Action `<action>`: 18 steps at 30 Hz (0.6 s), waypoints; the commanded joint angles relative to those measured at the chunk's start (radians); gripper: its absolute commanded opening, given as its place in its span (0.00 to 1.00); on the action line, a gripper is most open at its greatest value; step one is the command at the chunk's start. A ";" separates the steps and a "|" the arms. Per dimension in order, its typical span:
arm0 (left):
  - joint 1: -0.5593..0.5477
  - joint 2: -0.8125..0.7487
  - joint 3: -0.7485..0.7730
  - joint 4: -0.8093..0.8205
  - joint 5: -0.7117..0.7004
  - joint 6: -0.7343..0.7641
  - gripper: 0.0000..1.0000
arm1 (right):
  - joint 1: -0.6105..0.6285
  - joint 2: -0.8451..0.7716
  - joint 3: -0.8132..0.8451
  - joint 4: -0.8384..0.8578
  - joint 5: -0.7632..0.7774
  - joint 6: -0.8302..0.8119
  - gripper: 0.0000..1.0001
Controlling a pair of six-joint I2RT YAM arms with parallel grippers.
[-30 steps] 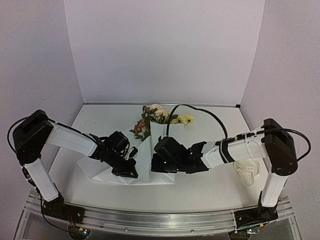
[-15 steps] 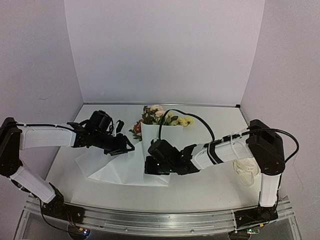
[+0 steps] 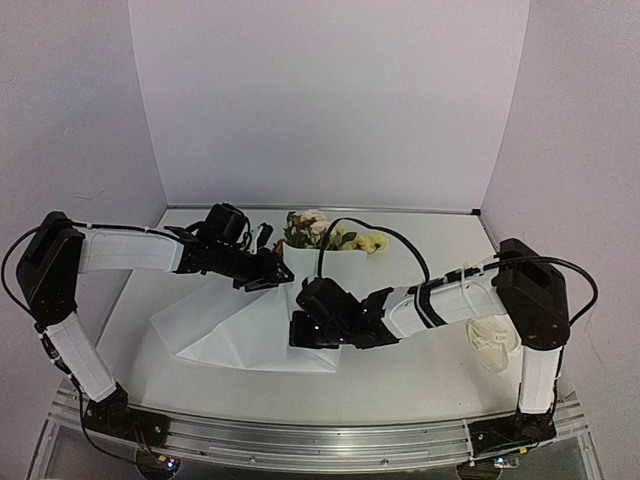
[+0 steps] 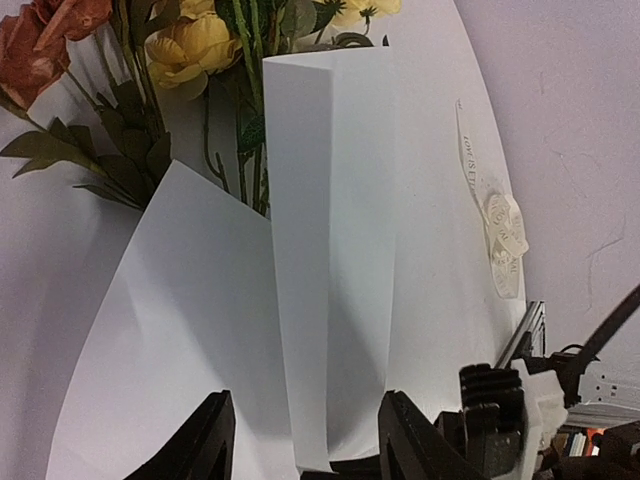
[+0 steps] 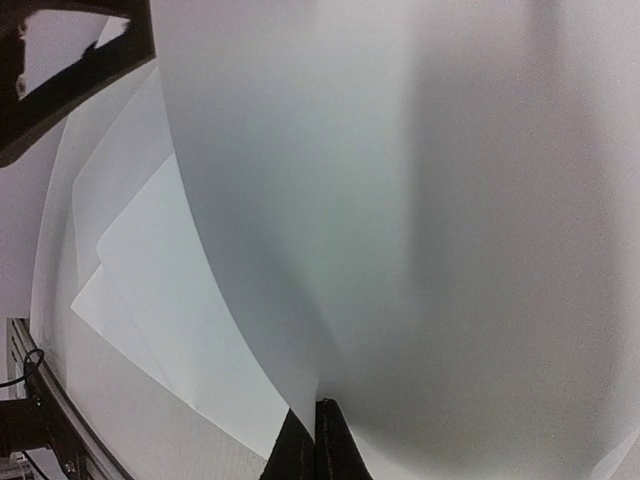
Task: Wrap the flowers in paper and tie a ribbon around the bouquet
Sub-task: Fold the one-fourth-folded wrapping paper at the center of the board.
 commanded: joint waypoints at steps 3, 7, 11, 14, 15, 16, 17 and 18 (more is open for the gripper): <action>0.002 0.078 0.093 0.008 0.010 0.053 0.29 | -0.002 -0.022 0.037 0.001 0.002 -0.010 0.02; 0.011 0.100 0.100 0.020 0.006 0.056 0.07 | -0.011 -0.071 0.008 -0.008 -0.015 -0.012 0.27; 0.026 0.111 0.102 0.023 0.015 0.062 0.00 | -0.046 -0.160 -0.082 -0.005 -0.044 0.000 0.50; 0.034 0.115 0.105 0.021 0.016 0.066 0.00 | -0.069 -0.227 -0.157 0.016 -0.079 0.004 0.60; 0.038 0.117 0.107 0.021 0.017 0.066 0.00 | -0.073 -0.246 -0.183 0.027 -0.085 0.006 0.63; 0.043 0.119 0.109 0.021 0.017 0.066 0.00 | -0.076 -0.260 -0.213 0.049 -0.095 0.012 0.64; 0.047 0.122 0.111 0.020 0.018 0.065 0.00 | -0.080 -0.269 -0.240 0.073 -0.107 0.022 0.64; 0.051 0.124 0.114 0.019 0.020 0.066 0.00 | -0.085 -0.274 -0.267 0.102 -0.122 0.034 0.64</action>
